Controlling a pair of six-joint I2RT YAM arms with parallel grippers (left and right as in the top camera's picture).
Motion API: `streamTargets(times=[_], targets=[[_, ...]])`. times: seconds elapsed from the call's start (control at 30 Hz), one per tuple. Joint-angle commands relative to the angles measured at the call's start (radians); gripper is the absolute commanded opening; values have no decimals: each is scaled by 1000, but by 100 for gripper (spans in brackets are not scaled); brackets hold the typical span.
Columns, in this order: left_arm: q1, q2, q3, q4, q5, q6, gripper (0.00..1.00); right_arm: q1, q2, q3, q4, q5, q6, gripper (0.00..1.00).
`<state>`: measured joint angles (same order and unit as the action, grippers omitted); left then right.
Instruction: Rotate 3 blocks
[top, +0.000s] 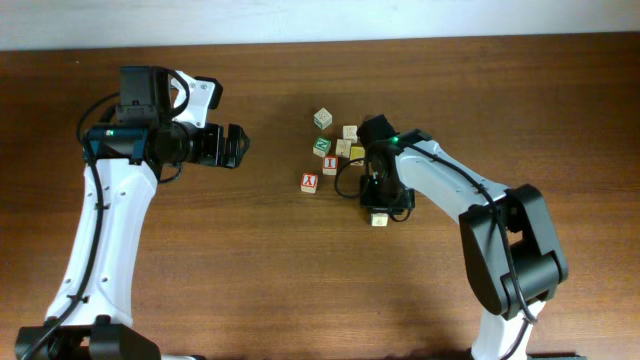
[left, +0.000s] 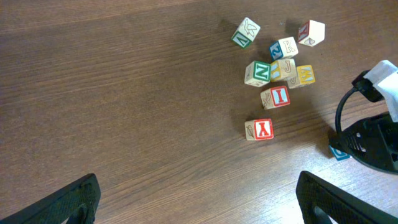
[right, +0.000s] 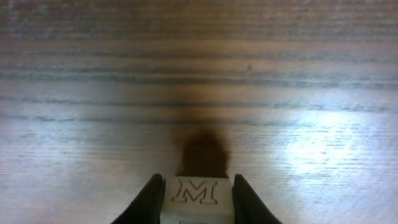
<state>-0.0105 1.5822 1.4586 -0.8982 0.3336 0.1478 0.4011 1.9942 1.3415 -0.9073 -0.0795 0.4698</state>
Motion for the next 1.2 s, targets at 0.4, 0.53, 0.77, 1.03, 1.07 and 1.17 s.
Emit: streamTargets(times=[0.4,0.53,0.77,1.03,1.07,1.17], targets=[[2,6,18,-1,11,-5,99,-98,10,286,145,142,18,56],[2,6,18,-1,11,-5,99,-100,95,285,340,227,19,56],[2,6,18,-1,11,-5,99,-101,242,285,479,234,71,56],[2,6,18,-1,11,-5,99,-100,247,286,470,222,48,23],[2,6,18,-1,11,-5,99,-100,231,289,464,222,26,23],[2,6,18,-2,11,-5,99,-100,154,322,367,167,-26,22]])
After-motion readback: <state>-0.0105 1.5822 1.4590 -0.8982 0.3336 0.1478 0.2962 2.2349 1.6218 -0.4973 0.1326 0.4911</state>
